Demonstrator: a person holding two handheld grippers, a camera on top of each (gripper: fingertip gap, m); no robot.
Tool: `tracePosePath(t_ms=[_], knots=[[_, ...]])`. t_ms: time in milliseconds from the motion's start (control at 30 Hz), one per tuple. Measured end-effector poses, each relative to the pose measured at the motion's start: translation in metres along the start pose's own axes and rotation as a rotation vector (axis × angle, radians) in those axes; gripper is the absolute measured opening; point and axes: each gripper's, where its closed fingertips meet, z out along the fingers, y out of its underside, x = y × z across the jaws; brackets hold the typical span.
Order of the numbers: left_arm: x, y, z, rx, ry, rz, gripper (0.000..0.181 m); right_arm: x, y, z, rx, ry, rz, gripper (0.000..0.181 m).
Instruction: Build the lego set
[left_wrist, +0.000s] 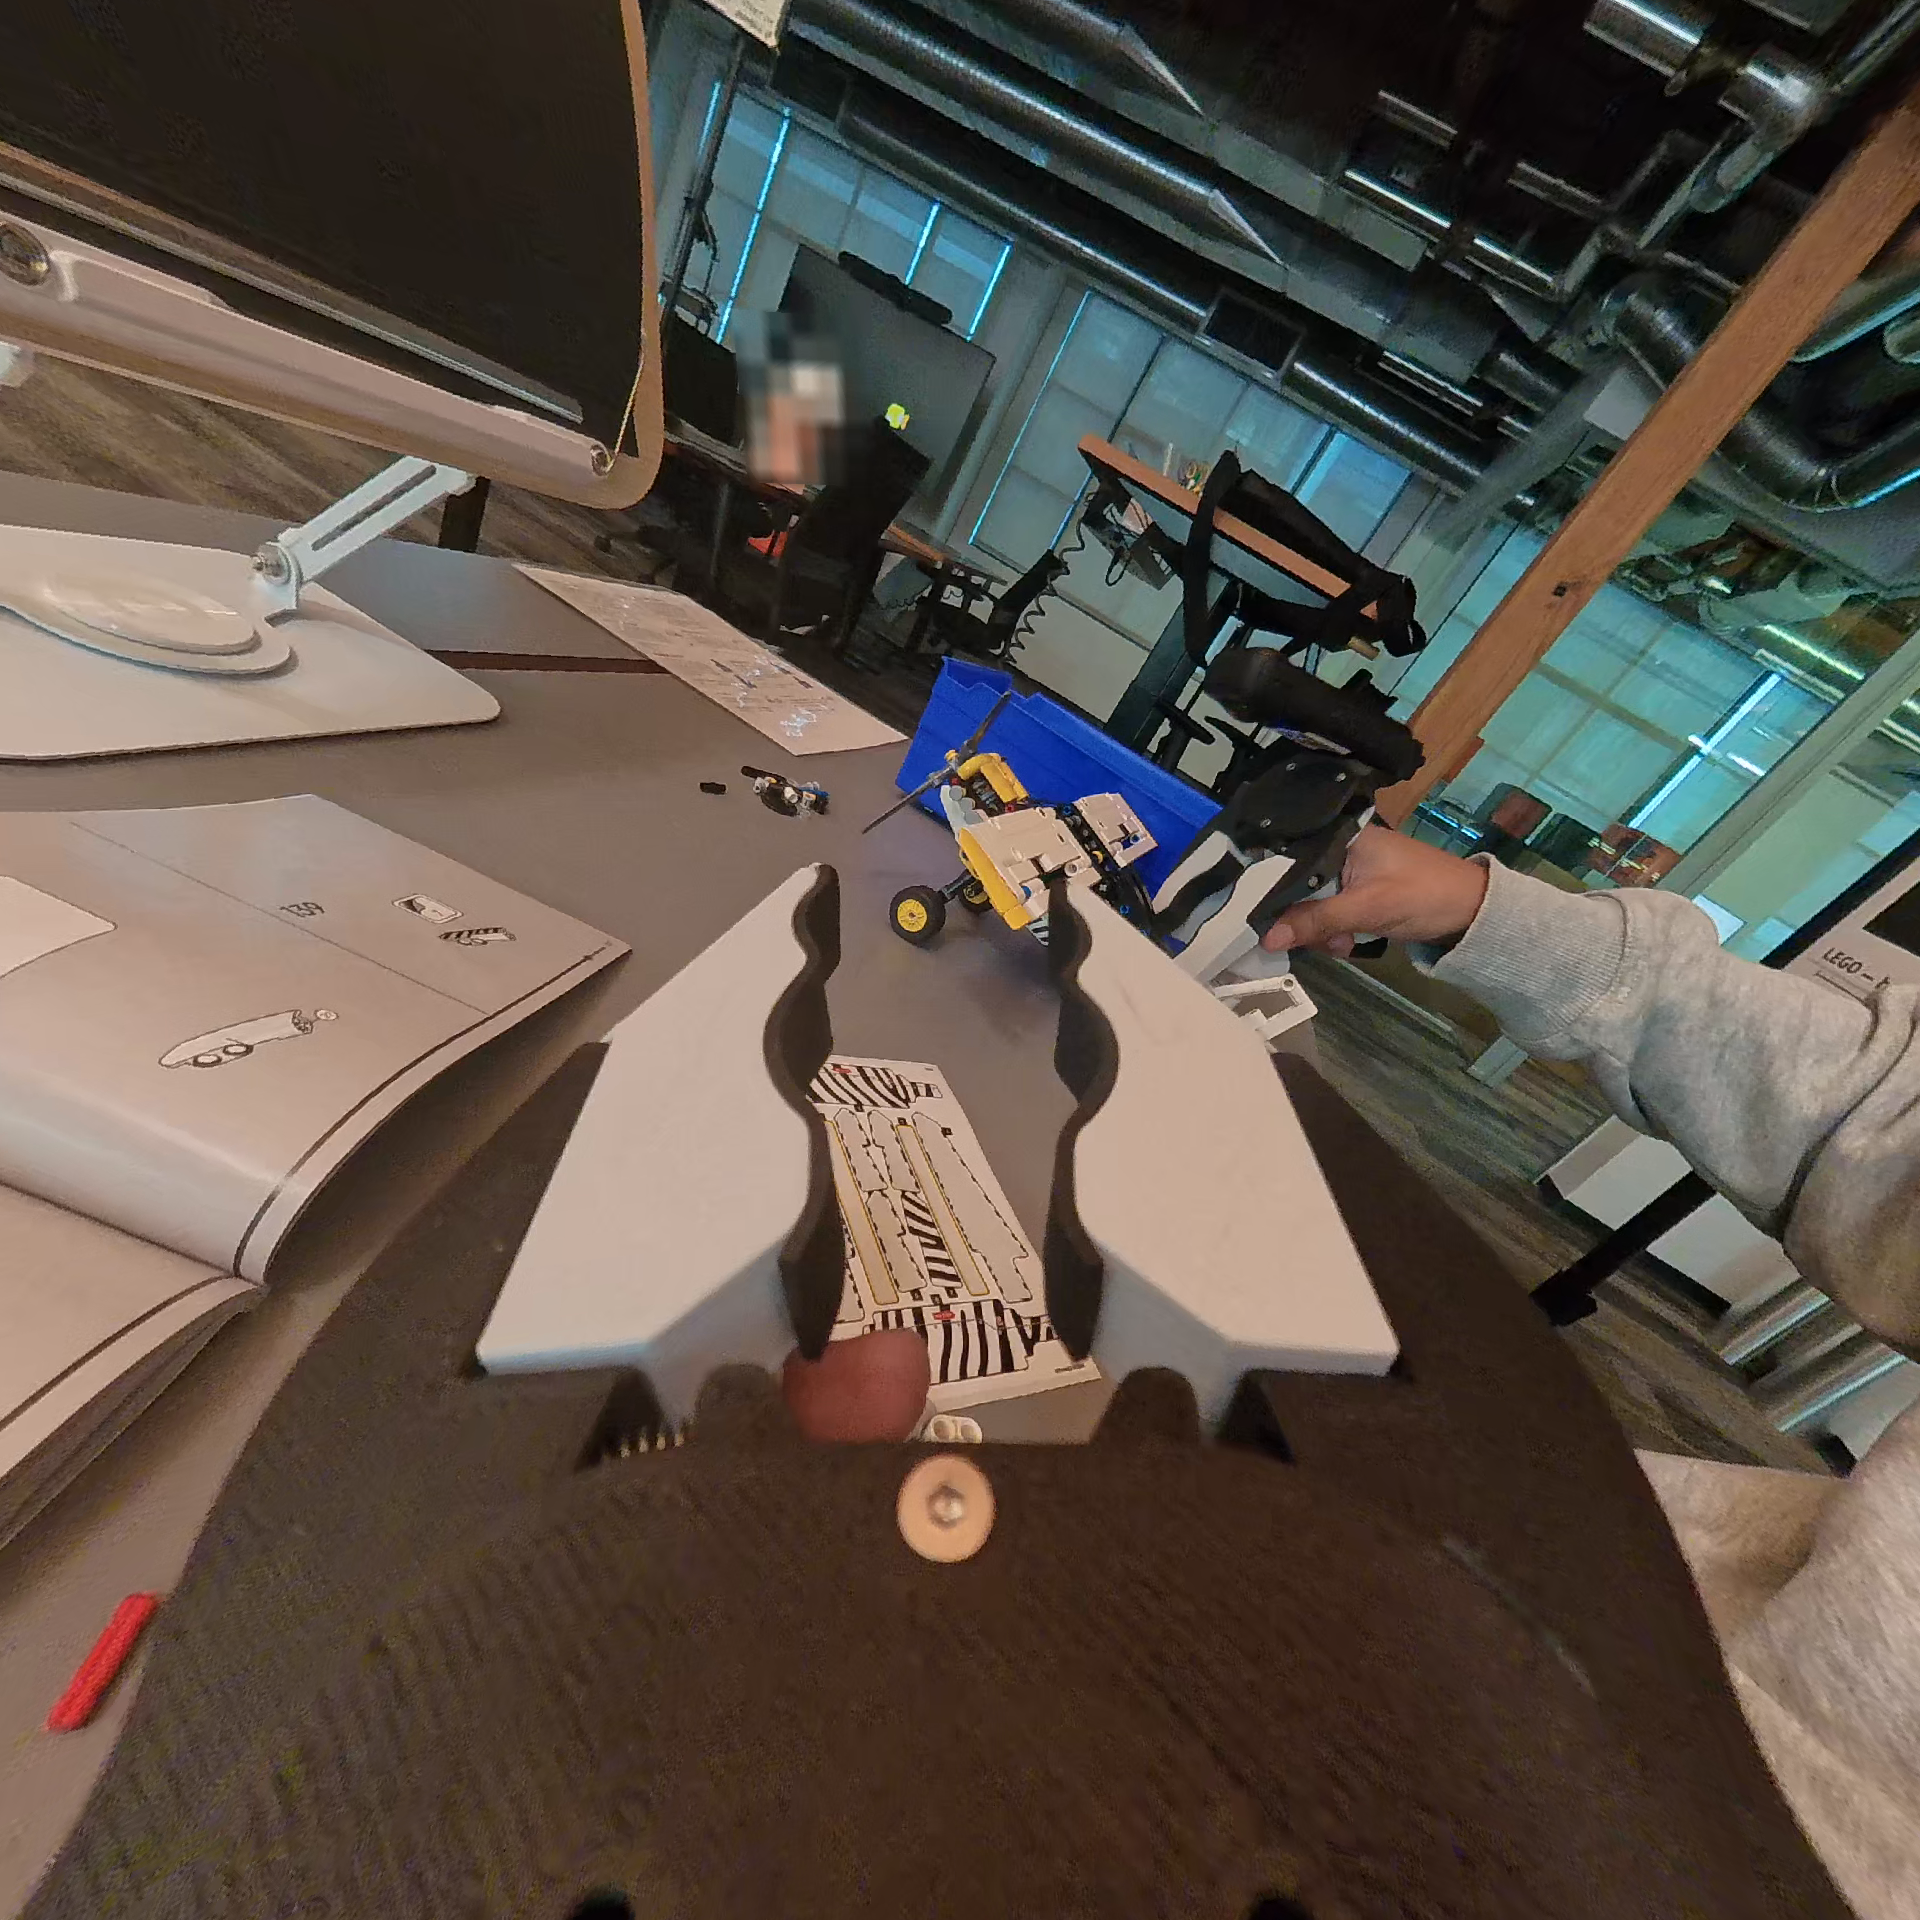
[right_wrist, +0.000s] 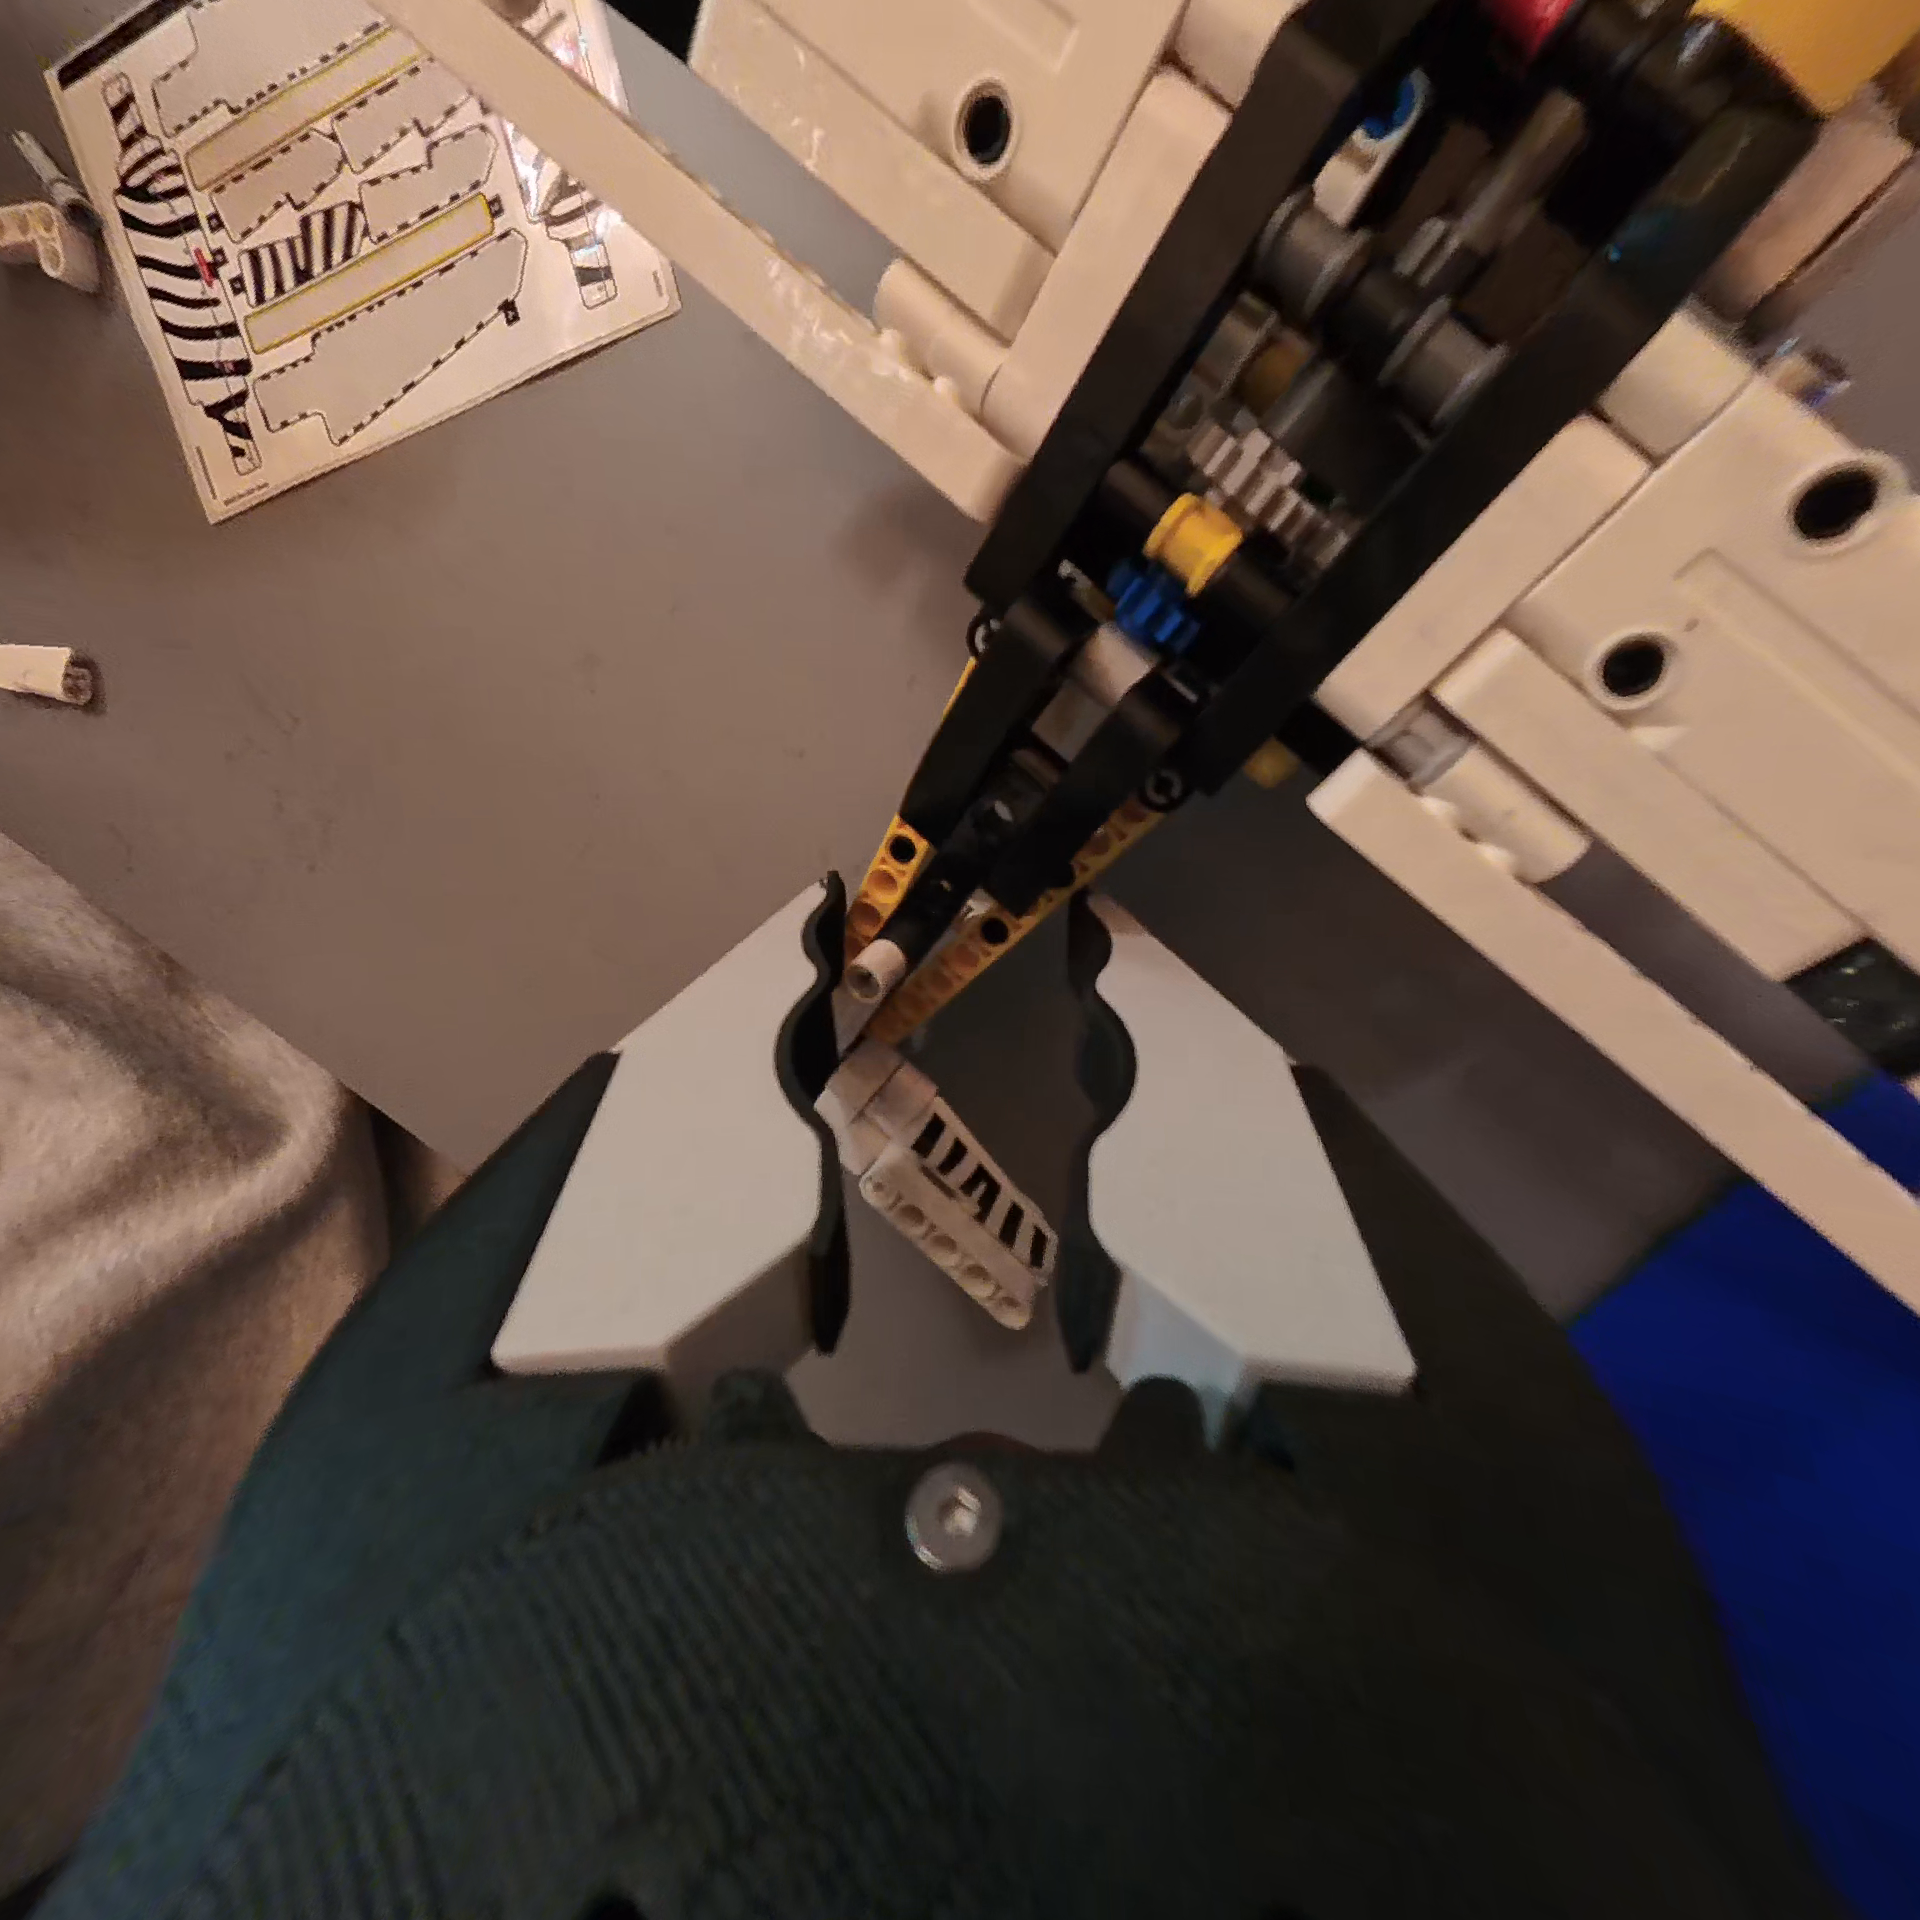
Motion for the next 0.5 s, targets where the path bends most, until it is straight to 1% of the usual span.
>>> tracePosePath(t_ms=[200,300,400,500], knots=[[0.000,0.000,0.000,-0.001,0.000,-0.002,0.039,-0.003,0.004,0.007,-0.017,-0.027,0.021,0.044],[0.000,0.000,0.000,0.000,0.001,-0.004,0.039,-0.003,0.005,0.006,-0.016,-0.028,0.018,0.044],[0.000,0.000,0.000,-0.001,0.000,-0.006,0.039,-0.006,0.000,0.000,0.019,-0.029,0.011,0.051],[0.000,0.001,0.000,-0.003,0.001,-0.007,0.039,-0.009,-0.008,-0.016,0.078,-0.026,0.019,0.054]])
